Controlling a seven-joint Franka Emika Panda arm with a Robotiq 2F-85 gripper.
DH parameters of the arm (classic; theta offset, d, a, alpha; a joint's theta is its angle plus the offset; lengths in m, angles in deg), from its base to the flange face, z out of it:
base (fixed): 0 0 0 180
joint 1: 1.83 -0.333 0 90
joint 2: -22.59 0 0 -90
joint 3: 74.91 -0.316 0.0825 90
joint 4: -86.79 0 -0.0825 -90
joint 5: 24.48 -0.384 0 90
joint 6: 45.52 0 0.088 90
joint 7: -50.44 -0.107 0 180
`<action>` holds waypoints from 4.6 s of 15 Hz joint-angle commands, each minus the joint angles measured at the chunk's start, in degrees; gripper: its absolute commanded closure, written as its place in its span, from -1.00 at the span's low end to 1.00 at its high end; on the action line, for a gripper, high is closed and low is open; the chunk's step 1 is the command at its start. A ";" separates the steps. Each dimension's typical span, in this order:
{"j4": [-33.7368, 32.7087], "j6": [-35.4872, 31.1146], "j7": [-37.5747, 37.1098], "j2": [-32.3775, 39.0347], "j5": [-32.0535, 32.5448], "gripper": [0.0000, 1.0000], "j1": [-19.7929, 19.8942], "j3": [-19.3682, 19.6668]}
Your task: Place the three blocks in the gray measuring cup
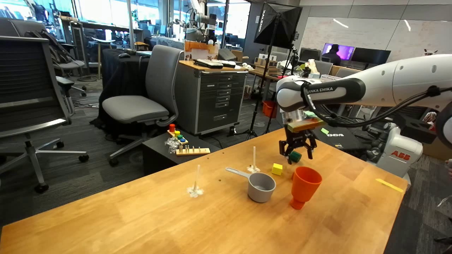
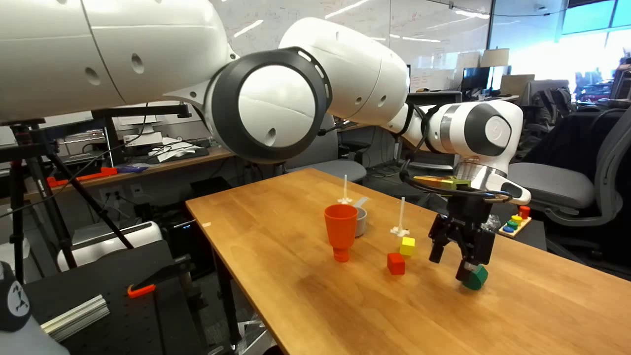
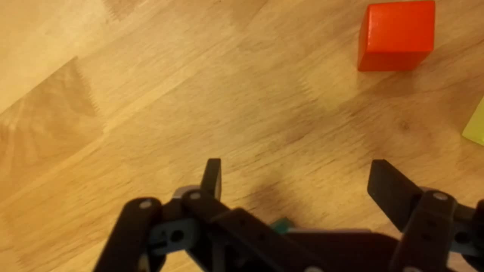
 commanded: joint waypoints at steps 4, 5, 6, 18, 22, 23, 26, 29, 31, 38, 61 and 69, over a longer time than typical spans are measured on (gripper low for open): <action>0.64 1.01 0.05 -1.20 -0.78 -1.00 -0.08 0.16; 0.64 1.02 0.05 -1.25 -0.81 -1.00 -0.08 0.15; 0.65 1.02 0.05 -1.25 -0.84 -1.00 -0.08 0.14; -0.12 -3.90 21.76 -2.90 13.92 -1.00 -3.08 6.85; -0.33 -7.18 21.19 -2.87 8.98 -1.00 -1.29 3.23; -0.19 -7.70 21.60 -3.01 7.27 -1.00 -0.59 2.00; 0.02 -8.59 22.51 -2.71 3.08 -1.00 1.04 -0.90; 0.08 -8.03 23.47 -2.18 2.20 -1.00 2.69 -1.10; -0.21 -7.80 23.43 -1.42 2.18 -1.00 3.28 -0.77; 1.28 -8.44 23.36 0.13 2.74 -1.00 2.63 -1.02; -1.49 -7.67 17.61 -4.65 6.16 0.63 -3.09 2.25; -0.61 -5.79 12.84 -6.94 6.36 0.63 -9.85 1.91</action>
